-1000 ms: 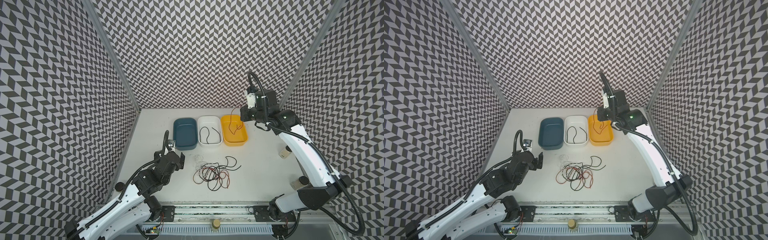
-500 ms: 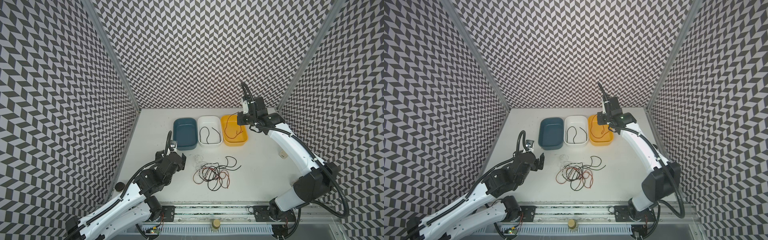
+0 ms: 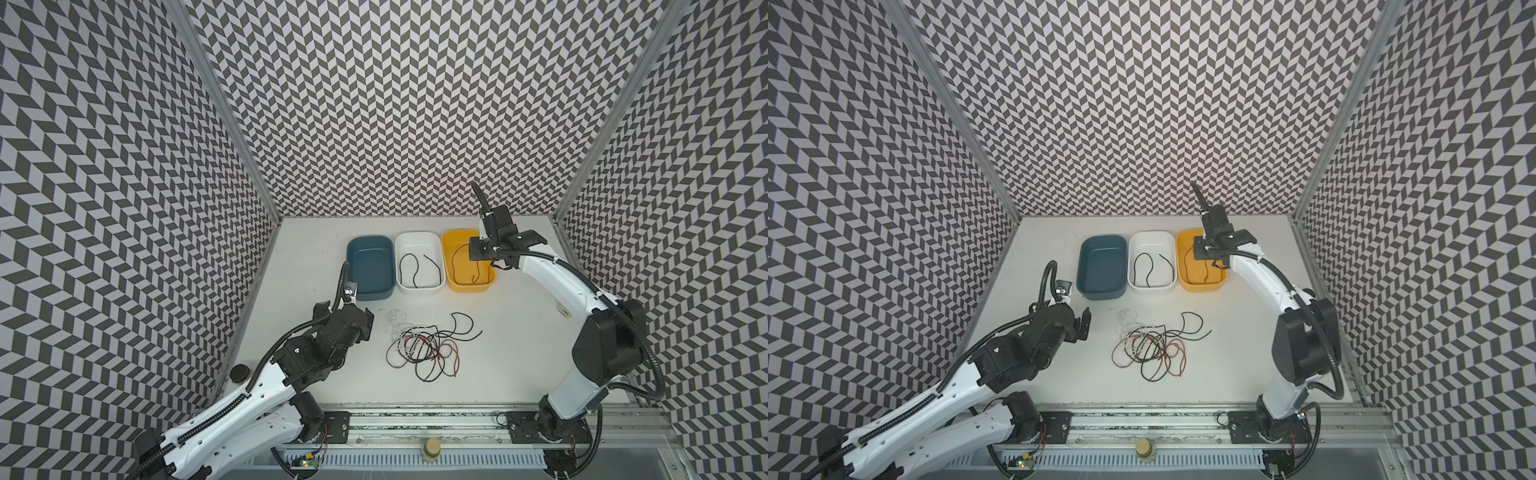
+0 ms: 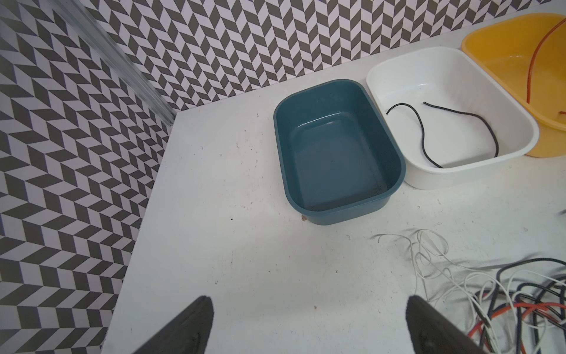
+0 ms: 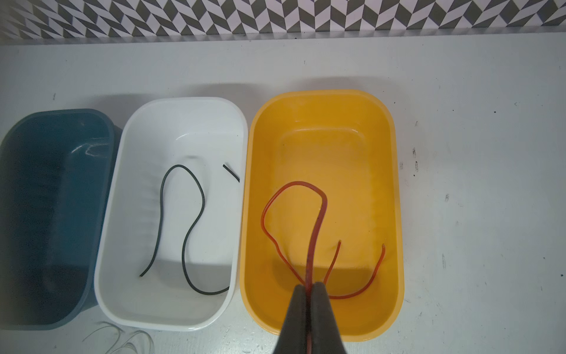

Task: Untangle the cables
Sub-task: 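Carry the red wire over the yellow bin and lower it in with the right gripper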

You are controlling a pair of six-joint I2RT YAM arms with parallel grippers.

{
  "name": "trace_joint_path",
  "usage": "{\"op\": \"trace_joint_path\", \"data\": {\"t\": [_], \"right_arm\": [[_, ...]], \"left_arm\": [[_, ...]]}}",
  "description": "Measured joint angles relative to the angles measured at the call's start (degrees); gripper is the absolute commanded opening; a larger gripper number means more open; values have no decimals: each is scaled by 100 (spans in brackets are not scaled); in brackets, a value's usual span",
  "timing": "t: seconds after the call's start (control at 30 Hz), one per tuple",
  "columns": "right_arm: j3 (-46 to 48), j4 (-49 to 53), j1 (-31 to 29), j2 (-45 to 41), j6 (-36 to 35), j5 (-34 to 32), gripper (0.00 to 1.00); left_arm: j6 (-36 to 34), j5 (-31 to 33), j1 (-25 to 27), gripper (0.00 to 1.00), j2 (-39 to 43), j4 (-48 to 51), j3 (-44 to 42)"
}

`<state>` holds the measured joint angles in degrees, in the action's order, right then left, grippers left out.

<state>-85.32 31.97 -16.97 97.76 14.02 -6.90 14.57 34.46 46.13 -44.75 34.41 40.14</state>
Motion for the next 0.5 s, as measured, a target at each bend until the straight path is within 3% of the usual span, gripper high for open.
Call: {"op": "trace_joint_path", "data": {"t": [0.5], "right_arm": [[17, 149, 0, 841, 348, 7, 0]], "left_arm": [[-66, -42, 7, 100, -155, 33, 0]]}}
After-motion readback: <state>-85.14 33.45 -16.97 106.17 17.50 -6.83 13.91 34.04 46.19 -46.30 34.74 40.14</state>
